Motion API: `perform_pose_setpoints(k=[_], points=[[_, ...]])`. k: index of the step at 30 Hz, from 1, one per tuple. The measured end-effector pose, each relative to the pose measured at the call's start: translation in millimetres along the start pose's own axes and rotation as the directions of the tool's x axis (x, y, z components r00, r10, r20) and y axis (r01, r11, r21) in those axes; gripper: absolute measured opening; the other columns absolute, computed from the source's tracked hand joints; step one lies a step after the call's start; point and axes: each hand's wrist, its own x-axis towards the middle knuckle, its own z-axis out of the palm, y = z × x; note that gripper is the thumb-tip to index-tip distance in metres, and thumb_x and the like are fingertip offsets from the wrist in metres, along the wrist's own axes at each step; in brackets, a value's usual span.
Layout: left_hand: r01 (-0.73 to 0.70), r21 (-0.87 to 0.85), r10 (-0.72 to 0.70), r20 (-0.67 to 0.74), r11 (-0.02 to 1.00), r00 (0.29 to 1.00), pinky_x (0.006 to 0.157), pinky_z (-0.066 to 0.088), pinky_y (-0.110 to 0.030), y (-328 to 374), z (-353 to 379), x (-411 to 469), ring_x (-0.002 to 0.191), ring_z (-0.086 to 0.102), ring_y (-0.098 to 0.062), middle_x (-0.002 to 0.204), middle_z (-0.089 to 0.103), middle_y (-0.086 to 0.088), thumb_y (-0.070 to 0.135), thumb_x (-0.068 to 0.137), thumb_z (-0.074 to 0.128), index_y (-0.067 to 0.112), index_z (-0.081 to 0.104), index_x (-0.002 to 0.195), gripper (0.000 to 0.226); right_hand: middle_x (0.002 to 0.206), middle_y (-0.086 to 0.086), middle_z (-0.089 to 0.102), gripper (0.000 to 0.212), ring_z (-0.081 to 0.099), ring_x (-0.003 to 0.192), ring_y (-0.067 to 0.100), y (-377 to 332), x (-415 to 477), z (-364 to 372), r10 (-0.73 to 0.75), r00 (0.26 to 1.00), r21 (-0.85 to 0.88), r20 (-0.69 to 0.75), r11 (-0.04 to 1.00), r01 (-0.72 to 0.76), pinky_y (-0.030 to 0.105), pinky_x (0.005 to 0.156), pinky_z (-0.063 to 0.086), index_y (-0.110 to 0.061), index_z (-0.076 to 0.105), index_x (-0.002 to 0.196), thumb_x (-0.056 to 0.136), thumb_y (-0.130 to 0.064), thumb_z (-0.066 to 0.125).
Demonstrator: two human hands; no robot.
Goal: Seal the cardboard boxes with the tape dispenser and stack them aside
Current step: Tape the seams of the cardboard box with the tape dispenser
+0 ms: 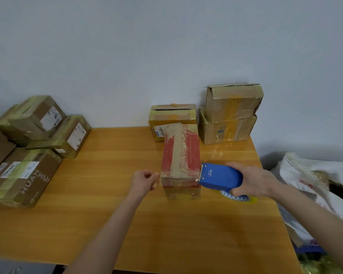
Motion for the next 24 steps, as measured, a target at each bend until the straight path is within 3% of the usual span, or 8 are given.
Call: perform_pose_setpoints(k=[3,6,8,11,14,16,18,24], points=[[-0.031,0.036,0.031,0.001,0.999,1.000,0.054,0.058,-0.028,-1.9,5.2,-0.6,0.064,0.063,-0.019,0.066,0.065,0.000,0.023,0.094,0.061,0.014,0.064,0.071,0.025,0.098,-0.015,0.056,0.073,0.055,0.082,0.005,-0.3,5.0,6.6,0.004,1.000,0.037,0.028,0.999,-0.005,0.018,0.057,0.037,-0.041,0.036,0.134,0.072,-0.044,0.073],[-0.012,0.257,-0.003,0.059,0.966,0.998,0.046,0.051,-0.023,-4.5,-2.2,-2.7,0.069,0.062,-0.020,0.110,0.061,-0.007,0.034,0.095,0.058,0.017,0.062,0.122,0.032,0.102,-0.014,0.057,0.072,0.056,0.086,0.006,2.5,6.6,8.7,0.011,0.999,0.098,0.046,0.995,-0.016,0.019,0.061,0.040,-0.041,0.037,0.133,0.072,-0.042,0.073],[-0.008,0.384,0.003,0.014,0.923,1.000,0.063,0.054,-0.029,-12.2,-11.4,-5.3,0.078,0.062,-0.024,0.132,0.046,-0.012,0.032,0.096,0.056,0.022,0.047,0.141,0.047,0.102,-0.015,0.057,0.071,0.056,0.086,0.005,2.9,7.0,11.6,0.002,0.999,0.104,0.032,0.995,-0.005,0.019,0.062,0.041,-0.040,0.038,0.132,0.071,-0.043,0.073],[-0.294,0.384,0.372,-0.145,0.875,0.917,0.085,0.041,-0.022,-3.1,-9.6,-21.6,0.104,0.058,-0.022,0.130,0.054,-0.010,0.017,0.099,0.050,0.011,0.055,0.134,0.036,0.096,-0.019,0.055,0.070,0.056,0.081,0.002,-0.4,10.5,16.7,-0.013,1.000,0.109,0.027,0.994,0.010,0.019,0.060,0.039,-0.041,0.038,0.130,0.069,-0.047,0.072],[-0.613,0.426,0.637,0.104,0.665,0.764,0.105,0.031,-0.022,25.6,17.7,-41.8,0.128,0.045,-0.016,0.139,0.052,-0.002,0.022,0.100,0.046,0.017,0.049,0.139,0.039,0.096,-0.022,0.054,0.069,0.056,0.082,0.001,-3.7,12.9,20.4,-0.047,0.998,0.133,0.045,0.990,0.041,0.019,0.061,0.041,-0.044,0.037,0.127,0.068,-0.052,0.072],[-0.686,0.519,0.606,0.349,0.510,0.715,0.119,0.008,-0.030,32.1,37.2,-47.5,0.145,0.013,-0.010,0.156,0.022,0.009,0.043,0.101,0.026,0.029,0.018,0.148,0.049,0.100,-0.023,0.055,0.067,0.057,0.086,0.001,-1.5,9.3,19.7,-0.070,0.997,0.162,0.046,0.985,0.062,0.019,0.065,0.044,-0.049,0.036,0.123,0.069,-0.057,0.074],[-0.667,0.643,0.530,0.442,0.375,0.724,0.120,-0.008,-0.034,26.1,47.0,-44.6,0.144,-0.011,-0.008,0.156,-0.005,0.015,0.053,0.096,0.009,0.036,-0.005,0.145,0.054,0.104,-0.021,0.058,0.067,0.059,0.092,0.003,4.6,3.4,17.4,-0.084,0.996,0.201,0.037,0.977,0.075,0.024,0.074,0.050,-0.052,0.035,0.120,0.067,-0.060,0.075],[-0.661,0.694,0.511,0.474,0.286,0.718,0.114,-0.019,-0.031,16.2,47.7,-36.5,0.143,-0.017,-0.008,0.155,-0.015,0.016,0.057,0.092,0.006,0.039,-0.011,0.145,0.058,0.108,-0.019,0.059,0.067,0.060,0.095,0.007,22.9,-8.5,13.0,-0.118,0.993,0.222,0.003,0.968,0.114,0.030,0.079,0.053,-0.052,0.035,0.122,0.071,-0.042,0.079]])
